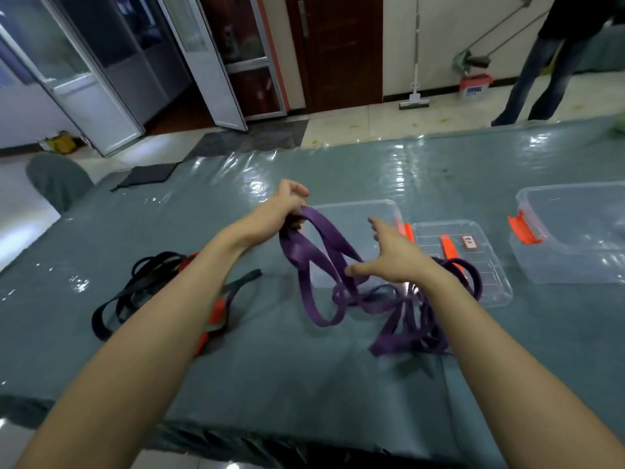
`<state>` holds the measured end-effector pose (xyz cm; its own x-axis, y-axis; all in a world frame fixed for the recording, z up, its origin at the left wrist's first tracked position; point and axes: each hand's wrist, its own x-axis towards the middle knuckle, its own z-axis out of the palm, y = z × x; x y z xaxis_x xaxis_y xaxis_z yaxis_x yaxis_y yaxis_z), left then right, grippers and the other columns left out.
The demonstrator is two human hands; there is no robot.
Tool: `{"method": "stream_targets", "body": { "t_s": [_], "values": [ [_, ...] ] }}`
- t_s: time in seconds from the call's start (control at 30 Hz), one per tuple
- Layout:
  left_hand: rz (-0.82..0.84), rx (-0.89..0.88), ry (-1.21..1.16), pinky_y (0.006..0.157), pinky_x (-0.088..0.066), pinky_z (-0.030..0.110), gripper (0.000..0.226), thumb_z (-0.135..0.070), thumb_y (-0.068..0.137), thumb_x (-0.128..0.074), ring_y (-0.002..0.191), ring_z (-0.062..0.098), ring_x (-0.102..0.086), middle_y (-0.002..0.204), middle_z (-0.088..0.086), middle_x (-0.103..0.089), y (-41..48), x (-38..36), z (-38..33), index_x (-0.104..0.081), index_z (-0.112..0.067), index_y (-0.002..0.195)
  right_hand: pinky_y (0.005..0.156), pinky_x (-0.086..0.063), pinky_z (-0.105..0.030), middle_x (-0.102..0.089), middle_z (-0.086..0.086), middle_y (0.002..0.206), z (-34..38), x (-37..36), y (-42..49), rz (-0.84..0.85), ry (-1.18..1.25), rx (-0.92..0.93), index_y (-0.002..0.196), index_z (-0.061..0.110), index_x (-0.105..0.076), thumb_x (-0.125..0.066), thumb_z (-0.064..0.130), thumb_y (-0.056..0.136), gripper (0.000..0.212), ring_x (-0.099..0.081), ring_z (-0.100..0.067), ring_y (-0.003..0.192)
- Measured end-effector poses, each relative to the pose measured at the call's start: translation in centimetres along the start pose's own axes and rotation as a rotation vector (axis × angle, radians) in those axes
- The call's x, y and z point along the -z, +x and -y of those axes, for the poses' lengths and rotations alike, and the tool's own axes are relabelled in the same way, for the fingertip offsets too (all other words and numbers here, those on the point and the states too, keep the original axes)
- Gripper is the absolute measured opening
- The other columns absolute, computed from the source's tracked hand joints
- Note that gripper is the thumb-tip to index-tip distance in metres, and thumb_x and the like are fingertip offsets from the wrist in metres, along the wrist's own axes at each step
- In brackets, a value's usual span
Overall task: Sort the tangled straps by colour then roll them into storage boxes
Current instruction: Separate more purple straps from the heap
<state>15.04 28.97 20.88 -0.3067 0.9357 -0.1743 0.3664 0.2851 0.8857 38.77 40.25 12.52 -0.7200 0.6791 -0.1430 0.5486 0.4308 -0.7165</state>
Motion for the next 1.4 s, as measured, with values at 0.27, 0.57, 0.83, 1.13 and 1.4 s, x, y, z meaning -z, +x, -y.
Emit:
{"method": "stream_targets", "body": {
  "t_s": [0.27, 0.57, 0.83, 1.13, 1.4],
  "values": [
    [0.287, -0.147, 0.303, 0.081, -0.053, 0.029, 0.037, -0.023, 0.110, -0.066, 0.081, 0.009, -0.066, 0.108, 0.005, -0.082, -1.2, -2.2, 0.0, -0.050, -0.022, 0.143, 0.098, -0.058, -0.053, -0.078, -0.007, 0.100, 0.2, -2.4, -0.7, 0.015, 0.189, 0.093, 0.107, 0.021, -0.077, -0.090, 0.026, 0.082, 0.029, -0.074, -0.024, 0.097],
    [0.139, -0.168, 0.233, 0.093, -0.055, 0.032, 0.068, -0.045, 0.083, -0.095, 0.097, 0.026, -0.072, 0.103, -0.002, -0.080, -2.0, -0.3, 3.5, -0.058, -0.037, 0.140, 0.076, -0.063, -0.044, -0.074, -0.001, 0.070, 1.2, -0.8, 0.1, -0.028, 0.516, 0.129, 0.089, 0.010, -0.070, -0.088, 0.014, 0.086, 0.019, -0.075, -0.021, 0.066],
    [0.166, 0.225, 0.426, 0.107, -0.052, 0.025, 0.064, -0.017, 0.091, -0.088, 0.134, 0.021, -0.063, 0.147, 0.003, -0.064, -3.4, -7.4, 18.6, -0.059, -0.017, 0.149, 0.071, -0.059, -0.029, -0.071, 0.002, 0.076, 5.4, 2.3, -1.1, 0.072, 0.404, 0.192, 0.098, 0.003, -0.068, -0.098, 0.019, 0.077, 0.040, -0.070, -0.013, 0.069],
    [0.296, 0.262, 0.156, 0.089, -0.057, 0.033, 0.020, -0.005, 0.098, -0.079, 0.090, 0.013, -0.070, 0.099, 0.003, -0.076, -6.5, -12.7, 23.1, -0.074, -0.001, 0.117, 0.086, -0.066, -0.045, -0.079, -0.004, 0.083, 1.6, 1.0, -4.3, 0.071, 0.381, 0.074, 0.101, 0.013, -0.070, -0.081, 0.007, 0.090, 0.016, -0.077, -0.019, 0.079],
    [-0.698, 0.364, -1.091, 0.110, -0.054, 0.044, 0.017, 0.001, 0.111, -0.047, 0.105, 0.030, -0.068, 0.111, 0.018, -0.070, -9.3, 0.3, 25.1, -0.059, -0.007, 0.102, 0.080, -0.067, -0.054, -0.082, -0.007, 0.081, -1.8, 0.4, -3.4, -0.029, 0.237, -0.053, 0.098, 0.013, -0.068, -0.080, 0.003, 0.081, 0.023, -0.080, -0.032, 0.075]
  ]
}}
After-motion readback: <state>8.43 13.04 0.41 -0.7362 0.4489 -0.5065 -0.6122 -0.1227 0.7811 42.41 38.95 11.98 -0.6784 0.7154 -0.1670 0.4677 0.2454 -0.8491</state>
